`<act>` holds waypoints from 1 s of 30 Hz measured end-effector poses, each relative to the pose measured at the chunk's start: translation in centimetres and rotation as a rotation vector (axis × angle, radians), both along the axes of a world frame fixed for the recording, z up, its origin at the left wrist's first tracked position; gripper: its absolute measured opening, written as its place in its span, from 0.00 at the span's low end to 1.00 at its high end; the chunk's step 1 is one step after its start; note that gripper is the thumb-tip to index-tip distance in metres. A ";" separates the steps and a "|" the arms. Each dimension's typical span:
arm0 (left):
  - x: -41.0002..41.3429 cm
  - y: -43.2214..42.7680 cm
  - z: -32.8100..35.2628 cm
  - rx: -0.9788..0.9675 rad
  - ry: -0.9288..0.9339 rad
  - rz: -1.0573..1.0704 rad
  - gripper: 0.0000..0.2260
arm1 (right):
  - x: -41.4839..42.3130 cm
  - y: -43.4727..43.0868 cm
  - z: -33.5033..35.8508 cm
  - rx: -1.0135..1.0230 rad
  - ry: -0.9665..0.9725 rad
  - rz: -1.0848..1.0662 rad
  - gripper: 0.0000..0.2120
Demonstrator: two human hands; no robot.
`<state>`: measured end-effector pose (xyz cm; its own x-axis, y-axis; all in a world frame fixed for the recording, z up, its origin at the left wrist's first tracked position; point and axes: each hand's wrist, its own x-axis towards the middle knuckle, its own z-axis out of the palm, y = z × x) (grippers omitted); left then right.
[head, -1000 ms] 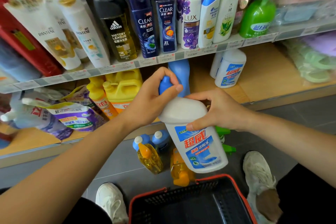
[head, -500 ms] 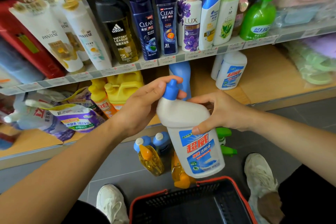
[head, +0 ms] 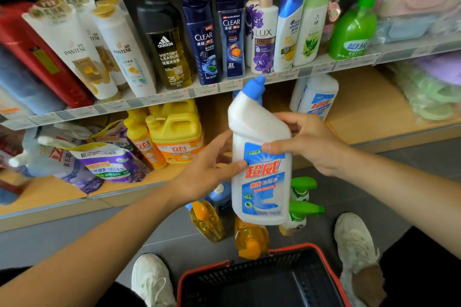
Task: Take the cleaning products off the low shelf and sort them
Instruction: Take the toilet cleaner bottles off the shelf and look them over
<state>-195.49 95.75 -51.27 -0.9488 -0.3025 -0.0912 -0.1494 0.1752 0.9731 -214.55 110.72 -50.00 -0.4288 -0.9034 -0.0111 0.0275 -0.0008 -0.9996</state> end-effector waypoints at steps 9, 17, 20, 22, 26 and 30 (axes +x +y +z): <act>1.4 1.0 -3.2 0.101 -0.129 0.020 0.26 | -1.0 -0.5 1.1 -0.013 -0.143 -0.232 0.28; 1.0 -0.5 -1.0 0.130 0.075 0.392 0.29 | -1.8 0.2 0.7 0.194 0.103 -0.378 0.13; 1.0 -1.7 0.0 -0.069 0.066 0.484 0.25 | -2.7 0.9 0.8 0.376 0.806 -0.420 0.18; 1.0 -2.1 0.5 -0.140 0.054 0.480 0.22 | -2.8 1.2 1.3 0.252 1.045 -0.467 0.17; 0.8 -1.6 1.2 -0.432 -0.003 0.441 0.20 | -2.1 0.5 1.3 0.140 1.124 -0.064 0.30; 0.3 0.5 2.2 -0.606 0.044 0.298 0.24 | -0.8 -0.5 -0.2 0.286 1.092 0.248 0.44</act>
<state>-195.20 96.24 -49.10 -0.8160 -0.5369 0.2142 -0.2380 0.6497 0.7220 -215.36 110.19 -50.16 -0.1468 -0.9884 0.0386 -0.8836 0.1135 -0.4542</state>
